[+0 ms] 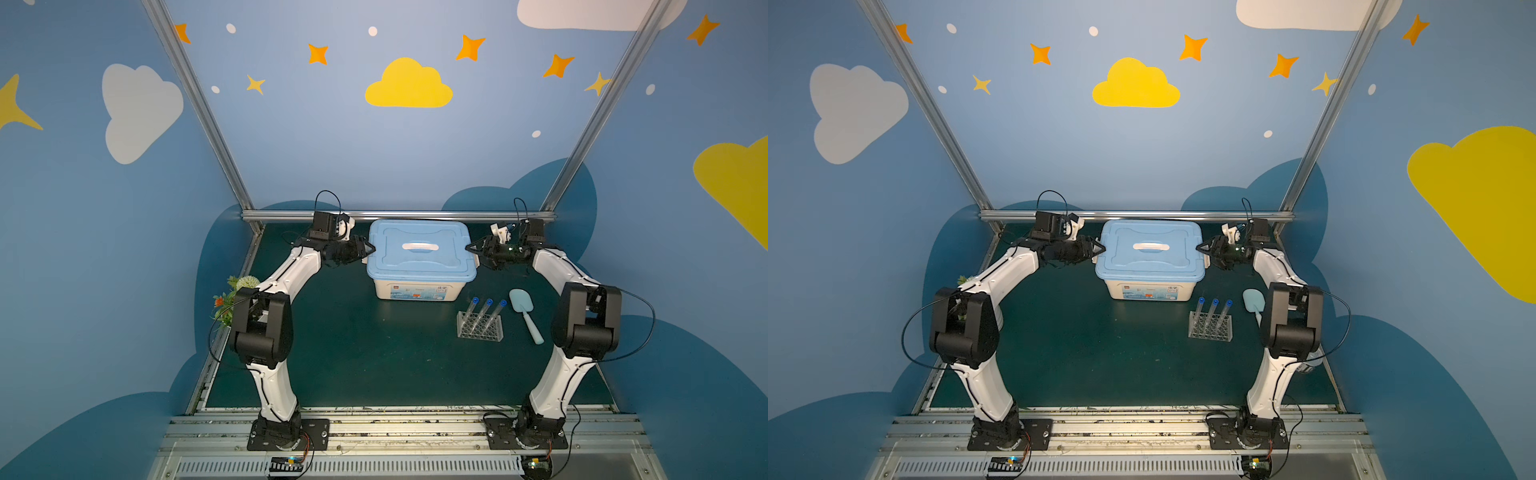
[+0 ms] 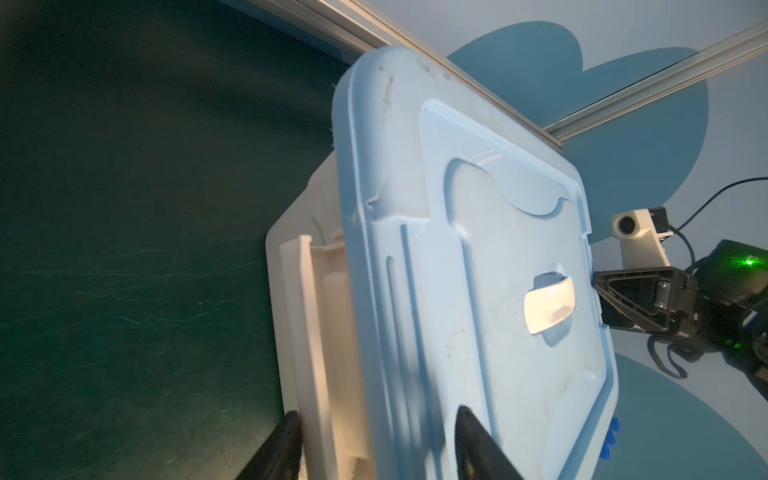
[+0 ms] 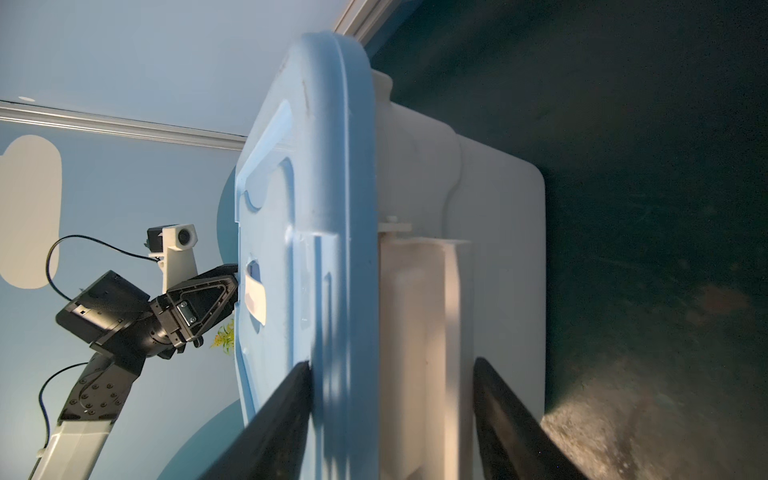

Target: Organize the chemistry lab equipment

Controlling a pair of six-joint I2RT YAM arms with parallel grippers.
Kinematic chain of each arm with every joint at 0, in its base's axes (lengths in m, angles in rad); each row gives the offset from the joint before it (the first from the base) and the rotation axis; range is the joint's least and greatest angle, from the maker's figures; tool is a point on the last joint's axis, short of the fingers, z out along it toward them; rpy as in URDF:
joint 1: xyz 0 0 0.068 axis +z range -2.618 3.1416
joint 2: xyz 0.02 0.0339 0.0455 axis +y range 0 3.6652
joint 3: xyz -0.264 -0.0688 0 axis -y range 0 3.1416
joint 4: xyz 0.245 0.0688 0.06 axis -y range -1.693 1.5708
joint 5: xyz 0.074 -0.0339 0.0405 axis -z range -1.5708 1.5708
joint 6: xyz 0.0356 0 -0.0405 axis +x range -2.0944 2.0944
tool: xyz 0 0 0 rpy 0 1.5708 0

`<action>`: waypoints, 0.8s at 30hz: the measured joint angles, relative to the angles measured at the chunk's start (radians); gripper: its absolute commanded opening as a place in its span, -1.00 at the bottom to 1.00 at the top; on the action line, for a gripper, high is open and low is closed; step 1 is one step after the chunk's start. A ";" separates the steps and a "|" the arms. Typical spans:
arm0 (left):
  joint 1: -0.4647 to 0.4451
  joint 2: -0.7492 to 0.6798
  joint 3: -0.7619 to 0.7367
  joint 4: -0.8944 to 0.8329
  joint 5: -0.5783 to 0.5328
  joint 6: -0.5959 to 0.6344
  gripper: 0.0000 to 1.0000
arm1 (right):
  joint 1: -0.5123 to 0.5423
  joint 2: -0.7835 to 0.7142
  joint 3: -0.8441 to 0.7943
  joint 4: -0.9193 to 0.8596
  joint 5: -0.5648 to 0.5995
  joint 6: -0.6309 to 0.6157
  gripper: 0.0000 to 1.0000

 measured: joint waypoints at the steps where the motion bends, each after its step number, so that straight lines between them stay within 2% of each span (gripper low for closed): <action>1: -0.001 0.000 0.000 -0.001 -0.005 0.000 0.11 | 0.002 -0.002 0.002 -0.006 0.007 -0.004 0.11; 5: -0.005 0.000 0.004 -0.008 -0.020 0.003 0.03 | 0.006 -0.008 0.017 -0.033 0.034 -0.021 0.03; 9: -0.010 -0.001 0.014 -0.023 -0.041 0.011 0.02 | 0.012 -0.017 0.032 -0.063 0.066 -0.043 -0.01; 20: -0.030 -0.002 0.042 -0.060 -0.101 0.040 0.02 | 0.043 -0.023 0.103 -0.189 0.146 -0.117 -0.01; 24: -0.038 -0.003 0.048 -0.072 -0.124 0.047 -0.04 | 0.056 -0.023 0.121 -0.229 0.176 -0.140 -0.03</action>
